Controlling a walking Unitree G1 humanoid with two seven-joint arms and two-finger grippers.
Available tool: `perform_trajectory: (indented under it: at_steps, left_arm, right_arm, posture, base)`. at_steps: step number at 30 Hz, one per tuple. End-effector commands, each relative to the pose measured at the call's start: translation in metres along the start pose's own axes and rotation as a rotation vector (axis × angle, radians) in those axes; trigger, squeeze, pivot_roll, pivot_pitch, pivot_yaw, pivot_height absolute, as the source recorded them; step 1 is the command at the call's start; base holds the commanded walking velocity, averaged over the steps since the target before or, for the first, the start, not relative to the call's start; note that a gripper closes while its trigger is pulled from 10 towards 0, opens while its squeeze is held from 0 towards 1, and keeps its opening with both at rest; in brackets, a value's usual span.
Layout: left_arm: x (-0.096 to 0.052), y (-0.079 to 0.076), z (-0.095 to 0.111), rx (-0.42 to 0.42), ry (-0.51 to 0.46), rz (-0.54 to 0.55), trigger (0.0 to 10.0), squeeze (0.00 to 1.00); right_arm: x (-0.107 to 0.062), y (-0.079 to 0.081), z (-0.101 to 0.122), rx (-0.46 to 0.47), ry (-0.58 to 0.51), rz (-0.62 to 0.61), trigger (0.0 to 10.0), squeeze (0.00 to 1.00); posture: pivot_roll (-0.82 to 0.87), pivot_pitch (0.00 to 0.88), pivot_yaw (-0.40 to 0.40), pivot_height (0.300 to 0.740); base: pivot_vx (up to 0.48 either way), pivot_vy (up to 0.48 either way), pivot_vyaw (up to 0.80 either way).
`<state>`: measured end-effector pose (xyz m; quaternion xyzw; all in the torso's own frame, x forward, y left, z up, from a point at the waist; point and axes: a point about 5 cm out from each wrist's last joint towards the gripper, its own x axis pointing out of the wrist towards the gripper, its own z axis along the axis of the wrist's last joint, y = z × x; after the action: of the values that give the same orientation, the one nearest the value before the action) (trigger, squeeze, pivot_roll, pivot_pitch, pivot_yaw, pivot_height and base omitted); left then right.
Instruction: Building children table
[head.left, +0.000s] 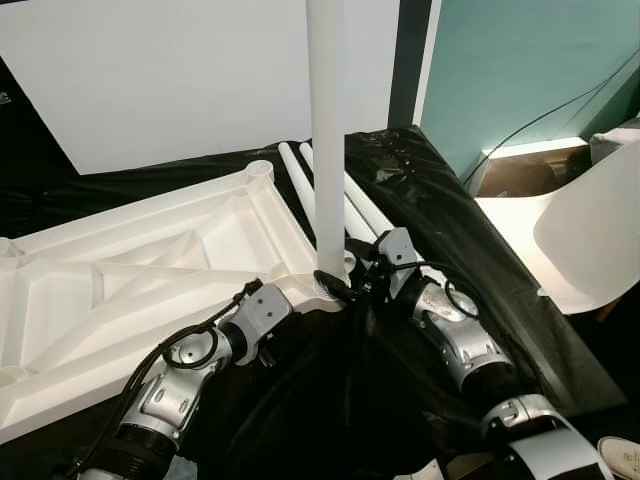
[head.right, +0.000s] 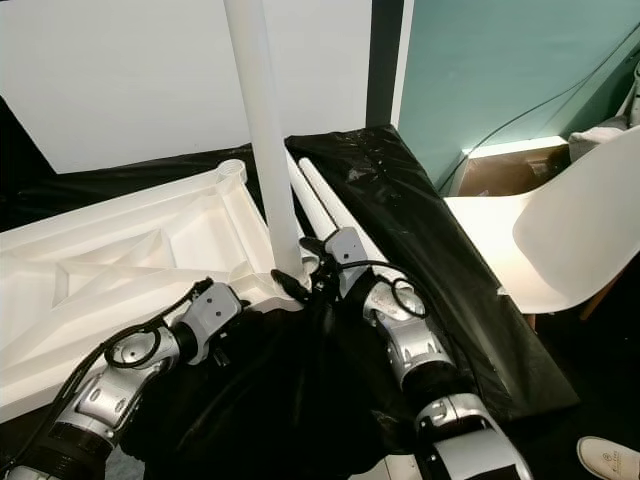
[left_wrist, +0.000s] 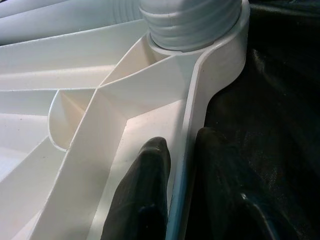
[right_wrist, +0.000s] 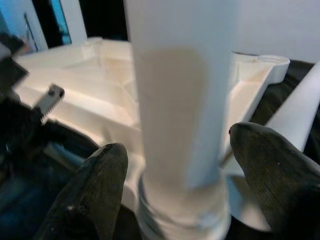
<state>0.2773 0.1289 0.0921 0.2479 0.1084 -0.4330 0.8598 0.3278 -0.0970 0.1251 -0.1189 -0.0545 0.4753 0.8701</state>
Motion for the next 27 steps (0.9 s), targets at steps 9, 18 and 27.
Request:
perform_trajectory:
  at_steps: [9, 18, 27]
  left_arm:
    - [0.003, -0.024, -0.02, -0.039, 0.081, -0.134, 10.0, 0.0]
    - [0.001, -0.023, -0.022, -0.04, 0.088, -0.129, 10.0, 0.0]
    - [0.002, -0.025, -0.023, -0.04, 0.088, -0.136, 10.0, 0.0]
  right_arm:
    - [0.001, -0.017, 0.007, -0.061, 0.046, 0.084, 10.0, 0.0]
    - [0.01, -0.007, 0.004, -0.046, 0.043, 0.204, 0.0, 0.0]
    - [0.009, 0.017, -0.025, 0.09, 0.063, 0.056, 0.0, 0.0]
  posture:
    - [0.05, 0.0, 0.021, 0.74]
    - [0.06, 0.0, 0.028, 0.74]
    - [0.05, 0.0, 0.029, 0.74]
  base:
    - [0.0, 0.0, 0.0]
    - [0.0, 0.0, 0.0]
    - [0.0, 0.0, 0.0]
